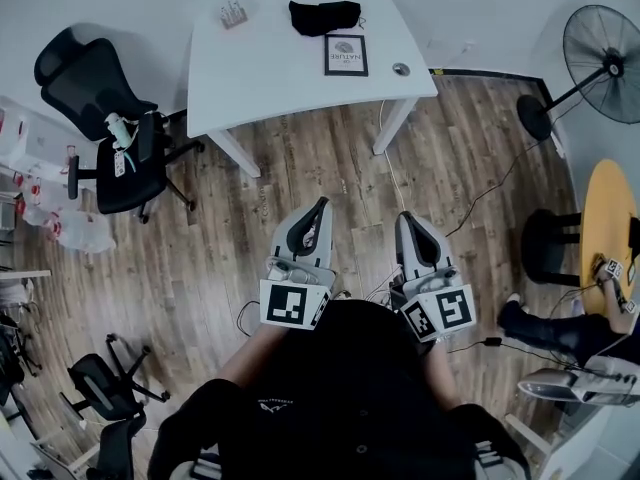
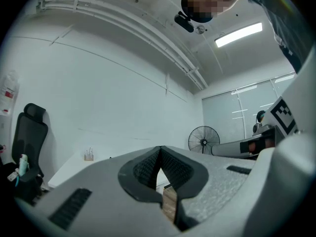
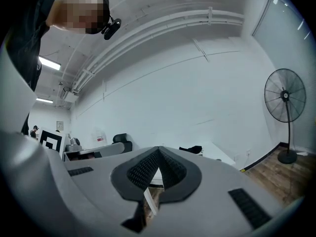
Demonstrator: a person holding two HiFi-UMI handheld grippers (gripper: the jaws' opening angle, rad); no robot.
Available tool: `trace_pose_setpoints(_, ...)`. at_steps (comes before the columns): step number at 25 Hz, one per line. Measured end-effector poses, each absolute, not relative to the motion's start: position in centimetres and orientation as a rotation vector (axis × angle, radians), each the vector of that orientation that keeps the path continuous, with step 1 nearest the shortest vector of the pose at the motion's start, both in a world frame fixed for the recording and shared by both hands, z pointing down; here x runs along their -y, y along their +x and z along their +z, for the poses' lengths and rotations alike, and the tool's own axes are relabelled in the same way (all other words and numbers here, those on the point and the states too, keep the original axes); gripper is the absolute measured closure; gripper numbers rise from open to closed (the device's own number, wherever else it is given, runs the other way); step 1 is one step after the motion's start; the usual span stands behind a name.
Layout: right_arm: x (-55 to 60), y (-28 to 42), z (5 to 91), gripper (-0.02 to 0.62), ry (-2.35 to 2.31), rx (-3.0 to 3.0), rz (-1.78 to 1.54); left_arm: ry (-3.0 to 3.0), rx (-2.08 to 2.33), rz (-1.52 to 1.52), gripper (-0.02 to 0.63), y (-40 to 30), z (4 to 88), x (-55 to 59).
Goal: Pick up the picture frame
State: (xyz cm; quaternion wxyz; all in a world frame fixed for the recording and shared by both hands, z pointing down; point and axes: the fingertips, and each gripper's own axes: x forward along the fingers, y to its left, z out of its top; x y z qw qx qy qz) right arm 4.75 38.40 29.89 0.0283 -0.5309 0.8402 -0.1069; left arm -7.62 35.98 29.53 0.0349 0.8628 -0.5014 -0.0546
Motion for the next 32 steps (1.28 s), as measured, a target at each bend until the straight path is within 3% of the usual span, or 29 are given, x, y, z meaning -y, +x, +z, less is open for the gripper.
trace_pose_setpoints(32, -16.1, -0.6, 29.7, 0.597, -1.805, -2.451, -0.352, 2.736, 1.371, -0.121, 0.599, -12.9, 29.8, -11.3)
